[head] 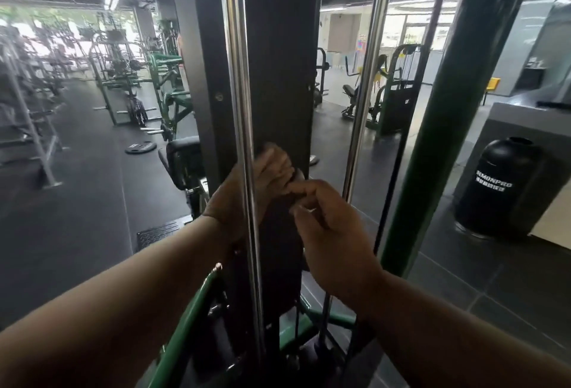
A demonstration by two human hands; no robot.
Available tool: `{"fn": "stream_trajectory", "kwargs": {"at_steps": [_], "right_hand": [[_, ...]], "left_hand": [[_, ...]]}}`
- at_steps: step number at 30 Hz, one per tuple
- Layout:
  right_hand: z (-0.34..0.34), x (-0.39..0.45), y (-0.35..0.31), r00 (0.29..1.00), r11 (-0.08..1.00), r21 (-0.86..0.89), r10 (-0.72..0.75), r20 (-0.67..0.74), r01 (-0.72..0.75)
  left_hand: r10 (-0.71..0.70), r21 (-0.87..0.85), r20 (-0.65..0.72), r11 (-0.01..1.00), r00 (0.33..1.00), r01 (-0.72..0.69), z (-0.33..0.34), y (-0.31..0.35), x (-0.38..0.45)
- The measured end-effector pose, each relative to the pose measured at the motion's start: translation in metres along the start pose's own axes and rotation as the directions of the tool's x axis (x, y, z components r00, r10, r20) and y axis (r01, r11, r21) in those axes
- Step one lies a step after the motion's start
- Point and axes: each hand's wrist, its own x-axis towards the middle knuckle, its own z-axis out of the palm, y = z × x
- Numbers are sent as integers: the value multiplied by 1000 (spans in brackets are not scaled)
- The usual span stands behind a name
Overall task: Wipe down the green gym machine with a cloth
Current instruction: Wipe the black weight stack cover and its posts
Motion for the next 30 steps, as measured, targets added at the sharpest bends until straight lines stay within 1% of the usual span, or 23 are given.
{"fn": "stream_trajectory", "kwargs": {"at_steps": [1, 2, 4, 5, 6, 7, 8, 9, 10, 12, 13, 14, 16, 18, 19, 21, 22, 25, 27, 28, 30], "right_hand": [[2, 0, 1, 1000, 1000, 0, -4, -12, 4], [4, 1, 1, 1000, 1000, 3, -13, -26, 13], [8, 1, 4, 999, 999, 19, -30, -44, 31], [10, -1, 7, 998, 999, 30, -33, -47, 35], [12, -3, 10, 998, 999, 46, -26, -49, 29], [13, -6, 13, 999, 998, 67, -9, -44, 12], [13, -10, 17, 999, 996, 90, 16, -33, -13], [14, -13, 21, 998, 993, 107, 51, -25, -48], [15, -17, 26, 996, 990, 113, 88, -26, -85], [17, -23, 38, 991, 985, 127, 126, -35, -120], [17, -26, 42, 990, 982, 132, 139, -38, -133], [16, -29, 47, 987, 980, 132, 157, -41, -151], [14, -35, 50, 979, 972, 141, 197, -46, -189], [11, -40, 53, 976, 967, 150, 215, -41, -206], [11, -41, 55, 976, 966, 156, 215, -40, -206], [10, -45, 59, 975, 969, 130, 218, -47, -210], [11, -46, 61, 974, 971, 104, 221, -50, -215], [18, -54, 72, 970, 970, 21, 243, -30, -243], [24, -61, 81, 964, 963, -46, 266, 17, -265], [26, -65, 86, 956, 956, -54, 290, 31, -288], [29, -71, 96, 944, 944, -43, 329, 23, -327]], "left_hand": [[73, -211, 3, 975, 997, -71, 5, -1, -1], [125, -391, 79, 916, 989, -84, 0, -6, -1], [108, -372, 55, 925, 993, -81, 6, 0, -19], [127, -303, 63, 948, 990, -102, 11, 11, -30], [157, -283, 87, 951, 984, -127, 9, 22, -43], [220, -204, 84, 958, 972, -200, 16, 43, -62], [301, -157, 111, 946, 947, -283, 22, 60, -81], [357, -163, 179, 930, 917, -330, 26, 72, -96], [400, -213, 251, 911, 881, -353, 26, 79, -106], [466, -248, 338, 882, 818, -400, 35, 98, -129], [476, -262, 362, 877, 802, -402, 39, 106, -138], [475, -280, 345, 875, 809, -395, 41, 113, -145], [447, -288, 221, 879, 867, -380, 38, 117, -147], [345, -271, 101, 912, 933, -308, 32, 115, -127], [291, -285, 53, 921, 955, -265, 33, 113, -112], [196, -350, 7, 919, 981, -181, 42, 112, -80], [182, -376, 6, 912, 983, -167, 47, 115, -65], [210, -438, 12, 880, 978, -183, 51, 131, -45], [240, -471, -11, 855, 971, -217, 53, 146, -54], [266, -480, -24, 842, 964, -244, 56, 154, -65], [357, -476, -6, 821, 934, -317, 67, 171, -91]]}}
